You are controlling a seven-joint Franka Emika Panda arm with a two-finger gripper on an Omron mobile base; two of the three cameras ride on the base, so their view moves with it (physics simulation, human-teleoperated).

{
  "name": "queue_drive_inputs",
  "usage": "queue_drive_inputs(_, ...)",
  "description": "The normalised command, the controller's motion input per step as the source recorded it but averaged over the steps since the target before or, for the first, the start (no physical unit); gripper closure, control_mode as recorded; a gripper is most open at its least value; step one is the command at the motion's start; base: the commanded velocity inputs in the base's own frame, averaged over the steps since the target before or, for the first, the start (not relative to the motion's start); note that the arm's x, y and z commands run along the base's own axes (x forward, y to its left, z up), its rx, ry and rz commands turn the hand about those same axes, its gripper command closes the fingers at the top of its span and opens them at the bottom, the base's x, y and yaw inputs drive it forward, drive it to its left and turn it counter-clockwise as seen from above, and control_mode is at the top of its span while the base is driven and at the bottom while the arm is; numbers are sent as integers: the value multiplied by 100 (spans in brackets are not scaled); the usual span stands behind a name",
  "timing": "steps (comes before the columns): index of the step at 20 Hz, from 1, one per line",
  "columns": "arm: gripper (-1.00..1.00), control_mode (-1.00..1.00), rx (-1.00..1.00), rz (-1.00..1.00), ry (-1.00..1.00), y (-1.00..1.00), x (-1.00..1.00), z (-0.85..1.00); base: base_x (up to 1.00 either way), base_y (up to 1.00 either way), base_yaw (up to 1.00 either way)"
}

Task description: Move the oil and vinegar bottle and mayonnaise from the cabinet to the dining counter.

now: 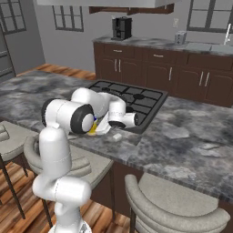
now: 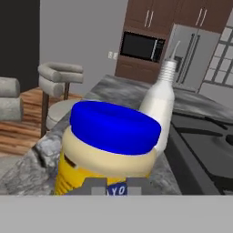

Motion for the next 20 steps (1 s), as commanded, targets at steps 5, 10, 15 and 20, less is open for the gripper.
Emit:
queue_drive_inputs(5, -100, -100, 0, 0, -1, -46, -40, 3, 0, 0, 0)
queue_drive_inputs(10, -100, -100, 0, 0, -10, -62, -44, 52, 0, 0, 0)
queue_drive_inputs(15, -100, -100, 0, -3, -12, -29, -69, 100, 0, 0, 0)
queue_drive_inputs(20, -100, -100, -2, -10, -1, 6, -90, 96, 0, 0, 0)
